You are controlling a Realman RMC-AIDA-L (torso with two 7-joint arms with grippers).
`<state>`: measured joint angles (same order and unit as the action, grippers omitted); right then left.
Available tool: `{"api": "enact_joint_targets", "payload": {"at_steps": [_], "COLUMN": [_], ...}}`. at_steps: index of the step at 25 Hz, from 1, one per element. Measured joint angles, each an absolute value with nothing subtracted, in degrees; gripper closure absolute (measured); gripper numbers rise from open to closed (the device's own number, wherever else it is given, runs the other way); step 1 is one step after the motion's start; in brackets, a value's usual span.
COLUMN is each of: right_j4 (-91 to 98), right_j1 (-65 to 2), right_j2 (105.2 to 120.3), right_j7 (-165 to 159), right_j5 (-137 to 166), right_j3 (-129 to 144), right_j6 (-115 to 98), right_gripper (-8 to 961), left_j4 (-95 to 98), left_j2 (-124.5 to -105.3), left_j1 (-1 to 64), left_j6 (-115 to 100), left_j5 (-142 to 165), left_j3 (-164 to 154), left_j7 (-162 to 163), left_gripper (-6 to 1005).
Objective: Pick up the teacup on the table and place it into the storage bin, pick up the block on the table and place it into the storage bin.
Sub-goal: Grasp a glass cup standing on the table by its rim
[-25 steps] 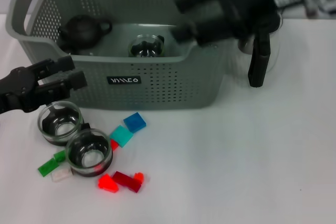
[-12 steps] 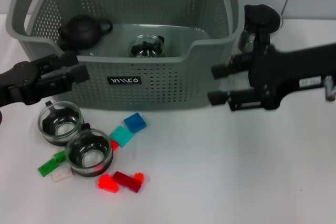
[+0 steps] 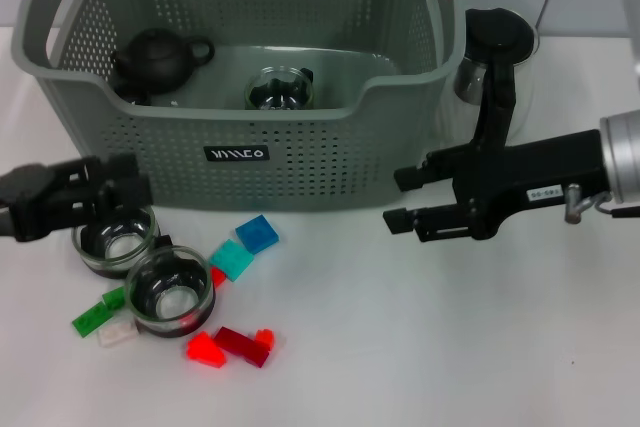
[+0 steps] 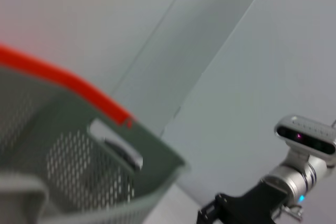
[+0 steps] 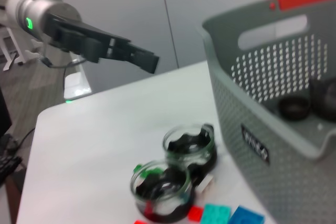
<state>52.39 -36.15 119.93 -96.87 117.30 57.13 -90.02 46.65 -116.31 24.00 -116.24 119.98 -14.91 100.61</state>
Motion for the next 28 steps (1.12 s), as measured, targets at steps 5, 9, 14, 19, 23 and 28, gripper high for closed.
{"api": "enact_joint_targets", "payload": {"at_steps": [5, 9, 14, 19, 23, 28], "right_j4": [49.46, 49.31, 49.28, 49.24, 49.22, 49.21], "right_j1": [-37.11, -37.19, -37.47, -37.82, -37.88, -38.23], "right_j2": [119.98, 119.97, 119.97, 119.97, 119.97, 120.01], "right_j7": [-96.5, -96.2, -96.14, -96.1, -96.08, -96.06], "right_j5": [118.24, 118.25, 118.25, 118.09, 117.92, 117.88], "right_j3": [57.22, 57.53, 57.65, 57.66, 57.66, 57.66], "right_j6": [-89.08, -89.0, -88.75, -88.5, -88.3, -88.28], "right_gripper": [340, 340, 339, 339, 339, 340], "left_j4": [51.03, 57.27, 67.07, 76.07, 77.4, 77.39], "left_j2": [-115.84, -115.55, -113.75, -111.85, -110.71, -111.45], "left_j1": [23.76, 23.32, 24.73, 27.81, 31.69, 35.72], "left_j6": [-117.29, -117.51, -117.62, -117.71, -117.78, -117.2], "left_j5": [123.68, 124.29, 125.12, 130.67, 137.74, 148.38], "left_j3": [-17.92, -23.09, -32.5, -38.75, -41.11, -42.01], "left_j7": [108.87, 117.4, 131.01, 141.09, 145.35, 146.51], "left_gripper": [197, 197, 197, 198, 198, 198]}}
